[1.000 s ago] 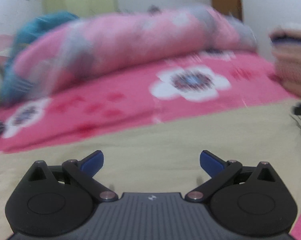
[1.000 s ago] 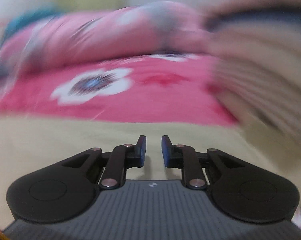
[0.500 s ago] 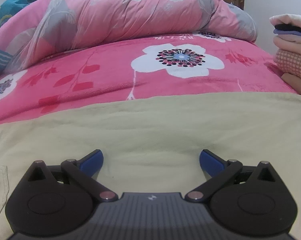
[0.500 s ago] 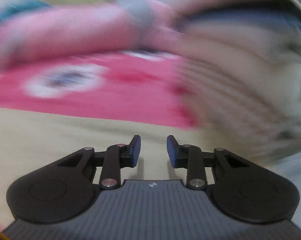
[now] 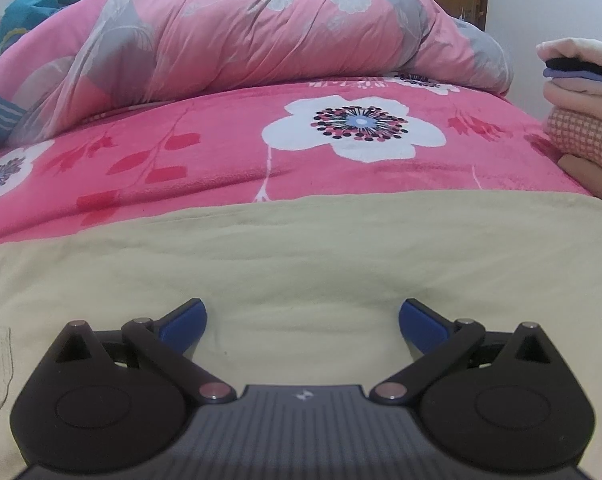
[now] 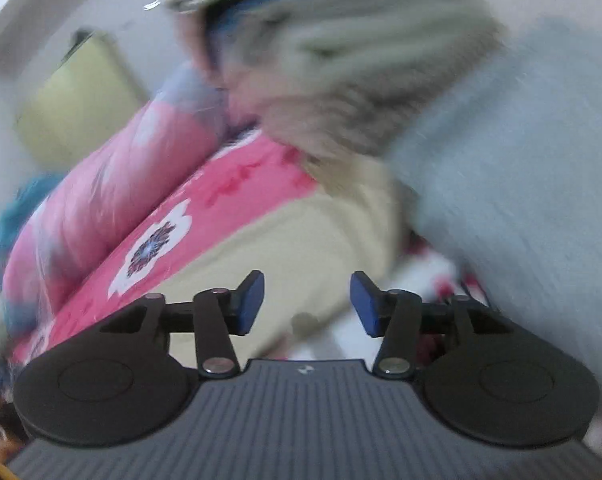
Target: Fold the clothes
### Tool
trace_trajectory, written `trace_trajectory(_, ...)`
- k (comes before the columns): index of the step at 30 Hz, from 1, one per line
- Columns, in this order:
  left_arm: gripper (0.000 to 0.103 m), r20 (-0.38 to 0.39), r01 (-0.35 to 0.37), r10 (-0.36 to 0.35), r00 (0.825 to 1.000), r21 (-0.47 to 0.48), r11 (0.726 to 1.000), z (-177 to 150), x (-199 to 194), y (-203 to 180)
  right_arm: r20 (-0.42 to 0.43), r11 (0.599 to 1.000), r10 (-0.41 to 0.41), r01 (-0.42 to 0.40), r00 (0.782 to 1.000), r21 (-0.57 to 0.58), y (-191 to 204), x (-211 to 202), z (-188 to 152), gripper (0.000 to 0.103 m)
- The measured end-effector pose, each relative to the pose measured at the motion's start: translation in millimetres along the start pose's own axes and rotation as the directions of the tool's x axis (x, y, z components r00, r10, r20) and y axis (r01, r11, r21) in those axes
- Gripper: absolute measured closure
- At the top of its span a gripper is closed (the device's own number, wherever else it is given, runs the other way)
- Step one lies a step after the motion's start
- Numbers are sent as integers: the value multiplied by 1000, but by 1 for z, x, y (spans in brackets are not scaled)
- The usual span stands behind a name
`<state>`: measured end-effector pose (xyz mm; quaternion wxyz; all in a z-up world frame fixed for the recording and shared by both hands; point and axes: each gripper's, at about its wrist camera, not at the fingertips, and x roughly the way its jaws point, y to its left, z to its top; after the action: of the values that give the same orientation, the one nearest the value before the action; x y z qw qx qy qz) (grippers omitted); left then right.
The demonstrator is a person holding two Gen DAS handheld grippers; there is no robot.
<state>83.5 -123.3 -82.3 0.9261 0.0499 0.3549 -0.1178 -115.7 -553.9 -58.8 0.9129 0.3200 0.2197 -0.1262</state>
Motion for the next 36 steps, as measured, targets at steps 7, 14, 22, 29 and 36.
trace_trajectory(7, 0, 16, 9, -9, 1000, -4, 1000, -3, 0, 2, 33, 986, -67, 61, 997, 156, -14, 32, 8, 48)
trace_trajectory(14, 0, 29, 13, -13, 1000, -7, 1000, -5, 0, 2, 129, 977, -197, 184, 972, 106, 3, 56, 5, 87)
trace_trajectory(22, 0, 34, 13, -13, 999, -7, 1000, -6, 0, 3, 269, 961, 11, 64, 963, -270, 82, 38, -9, 98)
trace_trajectory(29, 0, 33, 8, -8, 999, -2, 1000, -6, -1, 2, 117, 733, 102, 5, 988, -680, 153, 65, -76, 98)
trace_trajectory(36, 0, 32, 3, -3, 999, 1, 1000, -5, -1, 1, -26, 716, 48, -53, 999, -696, 156, 76, -78, 94)
